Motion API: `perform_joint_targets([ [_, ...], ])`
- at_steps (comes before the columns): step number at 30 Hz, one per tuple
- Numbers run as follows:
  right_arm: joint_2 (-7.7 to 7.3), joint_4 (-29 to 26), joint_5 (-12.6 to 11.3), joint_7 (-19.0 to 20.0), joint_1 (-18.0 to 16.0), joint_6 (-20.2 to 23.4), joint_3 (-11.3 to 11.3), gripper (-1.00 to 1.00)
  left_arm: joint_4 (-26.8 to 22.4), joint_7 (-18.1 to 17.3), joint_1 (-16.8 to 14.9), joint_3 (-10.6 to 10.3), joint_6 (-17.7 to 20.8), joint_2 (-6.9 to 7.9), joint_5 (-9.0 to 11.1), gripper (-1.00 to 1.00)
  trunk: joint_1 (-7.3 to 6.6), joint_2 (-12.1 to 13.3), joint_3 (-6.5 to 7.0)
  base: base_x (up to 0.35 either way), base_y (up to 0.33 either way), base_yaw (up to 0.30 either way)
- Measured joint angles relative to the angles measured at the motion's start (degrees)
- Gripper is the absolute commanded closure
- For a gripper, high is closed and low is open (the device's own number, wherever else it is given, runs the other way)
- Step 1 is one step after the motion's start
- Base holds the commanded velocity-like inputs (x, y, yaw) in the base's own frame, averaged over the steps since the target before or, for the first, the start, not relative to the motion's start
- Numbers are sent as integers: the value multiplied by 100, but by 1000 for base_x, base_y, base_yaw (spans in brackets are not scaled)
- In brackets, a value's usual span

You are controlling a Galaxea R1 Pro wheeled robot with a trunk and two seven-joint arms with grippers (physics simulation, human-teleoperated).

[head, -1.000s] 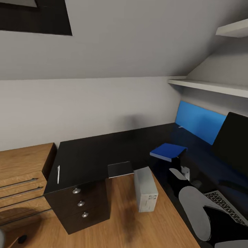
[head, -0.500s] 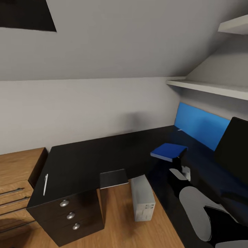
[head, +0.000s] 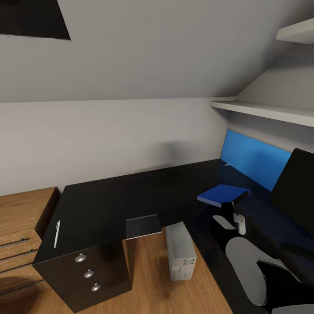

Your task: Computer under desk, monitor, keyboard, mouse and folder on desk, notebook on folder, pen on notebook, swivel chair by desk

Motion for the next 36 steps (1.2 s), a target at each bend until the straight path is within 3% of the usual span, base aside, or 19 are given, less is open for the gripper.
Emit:
perform_joint_targets([
  [12, 126, 14, -45, 4, 17, 24, -7, 100, -1, 20, 0, 0, 7, 8, 3, -100, 0, 0, 0, 0, 0, 0],
  [21, 187, 118, -58, 4, 18, 37, -13, 100, -2, 24, 0, 0, 8, -5, 2, -100, 198, -360, -161, -14, 0, 0],
  [26, 209, 135, -57, 4, 18, 39, -14, 100, -1, 24, 0, -1, 3, 3, 2, -100, 310, -560, -251, -257, 0, 0],
  [36, 213, 139, -52, 4, 17, 39, -12, 100, -1, 24, 0, -1, 4, 2, 2, -100, 310, -562, -252, -199, 0, 0],
])
